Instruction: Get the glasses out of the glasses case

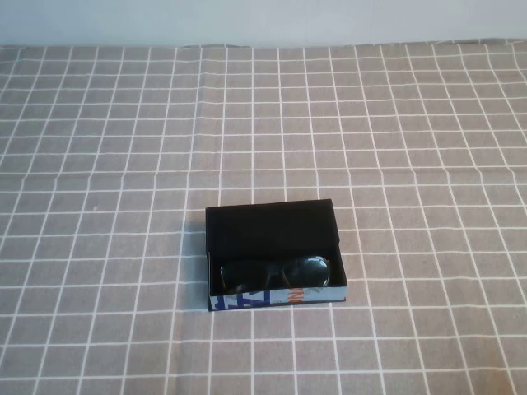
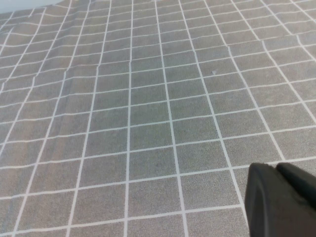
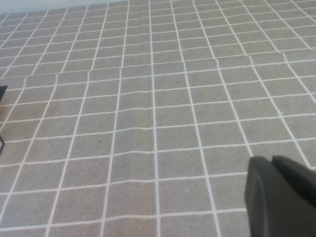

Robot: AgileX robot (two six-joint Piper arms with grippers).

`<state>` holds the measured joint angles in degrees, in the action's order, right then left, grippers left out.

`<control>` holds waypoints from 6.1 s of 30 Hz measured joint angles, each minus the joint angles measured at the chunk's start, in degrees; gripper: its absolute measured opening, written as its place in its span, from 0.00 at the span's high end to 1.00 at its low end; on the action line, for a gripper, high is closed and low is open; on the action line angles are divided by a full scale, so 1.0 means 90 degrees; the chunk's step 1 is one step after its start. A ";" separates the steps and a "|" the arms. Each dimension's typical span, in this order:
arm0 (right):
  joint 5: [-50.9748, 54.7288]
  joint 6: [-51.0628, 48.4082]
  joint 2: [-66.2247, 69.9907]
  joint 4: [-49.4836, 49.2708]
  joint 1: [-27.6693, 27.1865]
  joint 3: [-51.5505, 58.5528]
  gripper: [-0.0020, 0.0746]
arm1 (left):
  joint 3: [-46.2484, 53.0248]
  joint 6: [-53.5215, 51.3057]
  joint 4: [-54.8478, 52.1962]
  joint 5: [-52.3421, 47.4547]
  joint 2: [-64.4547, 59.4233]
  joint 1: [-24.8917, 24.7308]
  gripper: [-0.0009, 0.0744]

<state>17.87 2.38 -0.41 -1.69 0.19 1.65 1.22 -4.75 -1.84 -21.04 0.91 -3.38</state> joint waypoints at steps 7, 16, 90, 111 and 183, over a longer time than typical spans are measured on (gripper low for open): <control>0.0000 0.0000 0.0000 0.0000 0.0000 0.0000 1.00 | 0.0000 0.0000 0.0000 0.0000 0.0000 0.0000 0.99; 0.0000 0.0000 0.0000 0.0000 0.0000 0.0000 1.00 | 0.0000 0.0000 0.0000 0.0000 0.0000 0.0000 0.99; 0.3627 -0.3148 0.8156 -0.3106 0.0687 -0.6306 1.00 | 0.0000 0.0000 0.0000 0.0000 0.0000 0.0000 0.99; 0.4529 -0.6372 1.2254 -0.1789 0.4071 -0.9911 0.75 | 0.0000 0.0000 0.0000 0.0000 0.0000 0.0000 0.99; 0.5524 -0.5900 1.3021 -0.0830 0.4096 -1.2001 0.97 | 0.0000 0.0000 0.0000 0.0000 0.0000 0.0000 0.99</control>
<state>67.59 -50.71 116.78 -9.16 37.05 -106.36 1.22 -4.75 -1.84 -21.04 0.91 -3.38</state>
